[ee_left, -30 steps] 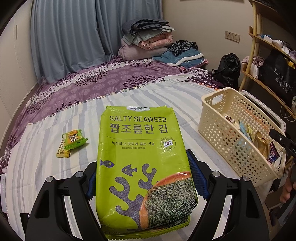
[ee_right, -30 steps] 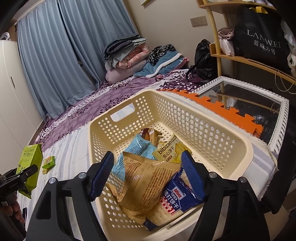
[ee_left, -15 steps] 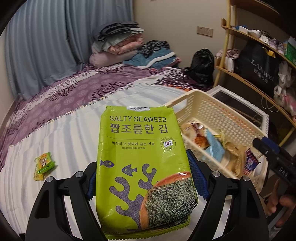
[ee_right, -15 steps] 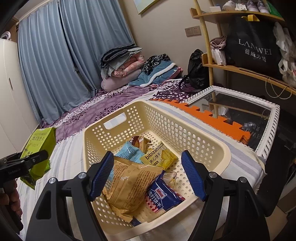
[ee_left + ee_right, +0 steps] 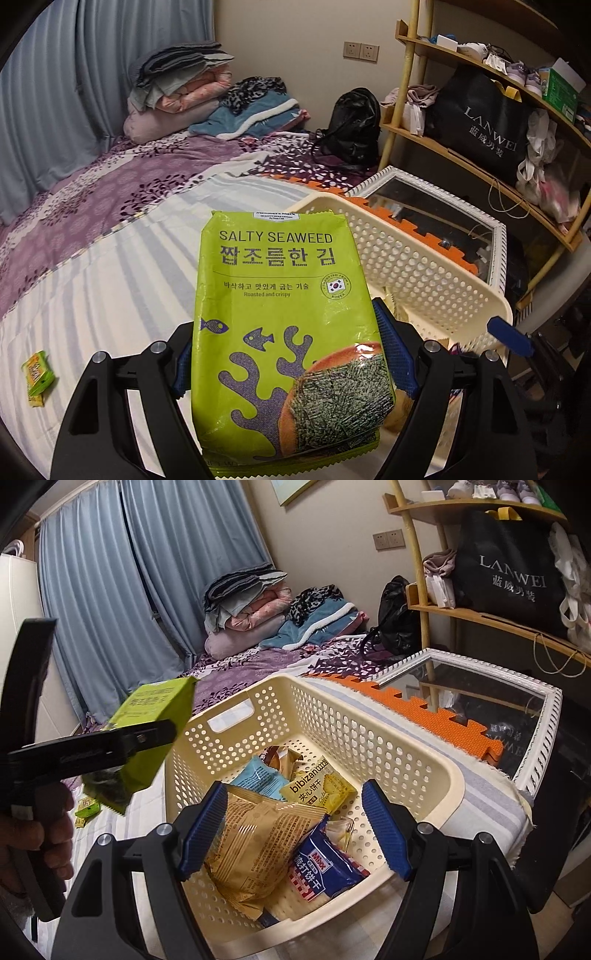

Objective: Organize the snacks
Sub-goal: 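Carry the green seaweed bag into the basket and open the left gripper, then move both open grippers back over the remaining packs on the bed, then grasp the green cracker pack with the right gripper while the left grasps the yellow biscuit pack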

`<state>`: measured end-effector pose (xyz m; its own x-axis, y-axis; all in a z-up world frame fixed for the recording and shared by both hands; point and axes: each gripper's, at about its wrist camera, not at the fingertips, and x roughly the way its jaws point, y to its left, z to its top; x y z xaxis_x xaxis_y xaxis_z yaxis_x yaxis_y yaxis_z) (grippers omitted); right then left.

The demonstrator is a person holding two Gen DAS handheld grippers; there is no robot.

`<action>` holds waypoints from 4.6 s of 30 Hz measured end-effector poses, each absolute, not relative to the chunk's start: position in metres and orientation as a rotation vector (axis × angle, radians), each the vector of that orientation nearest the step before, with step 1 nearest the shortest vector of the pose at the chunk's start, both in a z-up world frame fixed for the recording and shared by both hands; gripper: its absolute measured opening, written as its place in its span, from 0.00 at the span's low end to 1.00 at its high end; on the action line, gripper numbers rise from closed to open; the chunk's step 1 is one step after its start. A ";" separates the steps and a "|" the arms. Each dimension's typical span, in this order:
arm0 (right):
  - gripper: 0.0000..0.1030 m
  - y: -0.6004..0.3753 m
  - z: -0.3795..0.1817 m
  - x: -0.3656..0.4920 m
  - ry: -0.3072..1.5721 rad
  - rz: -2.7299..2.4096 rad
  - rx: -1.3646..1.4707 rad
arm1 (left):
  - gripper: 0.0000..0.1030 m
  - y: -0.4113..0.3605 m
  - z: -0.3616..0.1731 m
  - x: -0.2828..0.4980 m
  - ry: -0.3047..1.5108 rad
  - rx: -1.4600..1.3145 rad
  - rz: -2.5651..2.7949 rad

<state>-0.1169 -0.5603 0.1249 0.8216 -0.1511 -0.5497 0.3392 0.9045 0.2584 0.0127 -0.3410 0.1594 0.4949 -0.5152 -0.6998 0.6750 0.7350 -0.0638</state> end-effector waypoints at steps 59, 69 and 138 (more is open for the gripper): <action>0.73 -0.485 0.154 -0.086 0.541 -0.110 0.256 | 0.97 -0.245 0.155 0.040 0.748 0.142 -0.542; 0.74 -0.426 0.157 -0.060 0.576 0.018 0.191 | 0.97 -0.149 0.144 0.048 0.790 0.057 -0.384; 0.56 -0.141 0.028 0.205 1.010 0.521 -0.001 | 0.97 0.109 0.041 0.103 0.929 -0.122 0.073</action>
<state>0.2053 -0.1407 0.0284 0.4213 0.4154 -0.8062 -0.4160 0.8784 0.2352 0.1030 0.1088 0.0410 0.5969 0.0101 -0.8023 -0.1155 0.9906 -0.0735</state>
